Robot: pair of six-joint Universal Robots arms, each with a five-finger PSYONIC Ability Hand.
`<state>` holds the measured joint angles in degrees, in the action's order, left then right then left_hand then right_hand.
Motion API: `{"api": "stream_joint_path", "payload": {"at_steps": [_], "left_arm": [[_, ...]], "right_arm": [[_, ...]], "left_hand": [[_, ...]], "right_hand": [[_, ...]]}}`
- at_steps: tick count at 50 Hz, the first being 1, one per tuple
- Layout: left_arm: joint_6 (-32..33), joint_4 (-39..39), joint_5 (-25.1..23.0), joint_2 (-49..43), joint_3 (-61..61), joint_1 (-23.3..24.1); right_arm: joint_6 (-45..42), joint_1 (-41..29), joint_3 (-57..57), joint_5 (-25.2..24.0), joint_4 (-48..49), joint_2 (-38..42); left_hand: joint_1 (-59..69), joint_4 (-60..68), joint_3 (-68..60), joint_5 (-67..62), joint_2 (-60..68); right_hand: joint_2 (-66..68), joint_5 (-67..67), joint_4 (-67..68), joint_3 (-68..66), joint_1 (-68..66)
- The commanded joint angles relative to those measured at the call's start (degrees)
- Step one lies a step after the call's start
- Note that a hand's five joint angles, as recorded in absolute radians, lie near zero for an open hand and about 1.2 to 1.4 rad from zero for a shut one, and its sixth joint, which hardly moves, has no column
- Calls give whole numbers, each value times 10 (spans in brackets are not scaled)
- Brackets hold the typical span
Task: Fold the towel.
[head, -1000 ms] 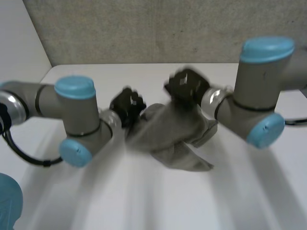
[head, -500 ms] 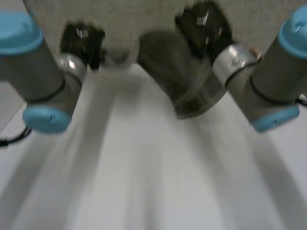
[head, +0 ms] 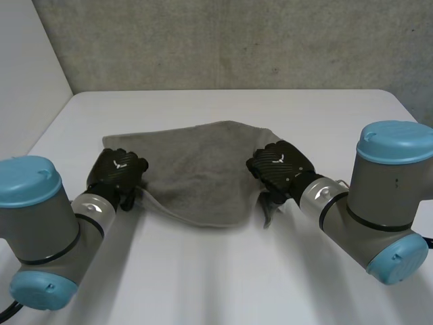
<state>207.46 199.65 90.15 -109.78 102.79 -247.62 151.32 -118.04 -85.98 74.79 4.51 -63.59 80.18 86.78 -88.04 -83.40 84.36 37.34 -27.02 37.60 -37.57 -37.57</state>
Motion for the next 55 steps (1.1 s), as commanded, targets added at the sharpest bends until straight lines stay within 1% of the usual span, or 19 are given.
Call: {"api": "stream_joint_path", "payload": {"at_steps": [1,2,3,5,6,8,13,14,16,17,19,23,26,30,32,36,38,47,55], "left_arm": [[0,-2,0,26,4,1],[-1,-2,-1,31,7,1],[-1,-2,-1,31,7,1],[-1,-2,-1,36,14,1],[-1,-2,-1,36,14,1],[-2,-2,-1,36,18,0],[-2,-1,-1,35,19,-1],[-2,-1,-1,35,19,-1],[-2,-1,-1,35,19,-1],[-2,-1,-1,35,19,-1],[-2,-2,-1,35,20,0],[-2,-1,-1,36,20,0],[-3,-1,0,37,18,-3],[-3,-1,0,41,13,-15],[-5,-1,-1,49,10,-31],[-7,-1,-1,58,5,-47],[-8,-1,-1,59,-2,-52],[-11,-2,-1,59,-1,-52],[-11,-1,-1,60,-7,-52]], "right_arm": [[33,17,-10,67,-13,-7],[54,24,-16,87,-10,-11],[54,24,-16,87,-10,-11],[100,33,-34,105,-4,-19],[100,33,-34,105,-4,-19],[137,33,-49,105,-2,-15],[189,35,-65,104,16,-8],[189,35,-65,104,16,-8],[231,35,-67,104,24,-5],[231,35,-67,104,24,-5],[270,34,-69,102,25,-5],[298,33,-74,93,26,-7],[303,30,-78,88,27,-16],[303,28,-82,88,37,-22],[298,32,-89,86,58,-16],[293,28,-88,84,69,-9],[282,26,-82,86,74,16],[260,19,-45,86,85,63],[263,-17,-18,87,86,81]], "left_hand": [[-2,-68,80,134,-44],[-2,-68,80,134,-44],[-2,-68,80,134,-44],[-2,-68,80,134,-44],[-2,-68,80,134,-44],[-2,-68,80,134,-44],[-2,-68,80,134,-44],[-2,-68,80,134,-44],[-2,-68,80,134,-44],[-2,-68,80,134,-44],[-2,-68,80,134,-44],[-2,-68,80,134,-44],[-2,-68,80,134,-44],[-2,-68,80,134,-44],[-2,-68,80,134,-44],[-2,-68,80,134,-44],[-2,-68,80,134,-44],[-2,-68,80,134,-44],[-2,-68,80,134,-44]], "right_hand": [[-84,81,-87,86,87],[-92,89,-95,95,95],[-93,89,-95,95,95],[-104,101,-107,107,107],[-104,101,-107,107,107],[-106,103,-109,108,108],[-103,99,-105,105,105],[-103,99,-105,105,105],[-98,94,-100,100,100],[-98,94,-100,100,100],[-103,99,-105,105,105],[-123,120,-125,125,125],[-163,160,-166,165,165],[-165,162,-167,167,167],[-155,152,-157,157,157],[-148,145,-151,150,150],[-141,138,-144,144,144],[-116,113,-119,118,118],[-116,113,-119,118,118]]}}
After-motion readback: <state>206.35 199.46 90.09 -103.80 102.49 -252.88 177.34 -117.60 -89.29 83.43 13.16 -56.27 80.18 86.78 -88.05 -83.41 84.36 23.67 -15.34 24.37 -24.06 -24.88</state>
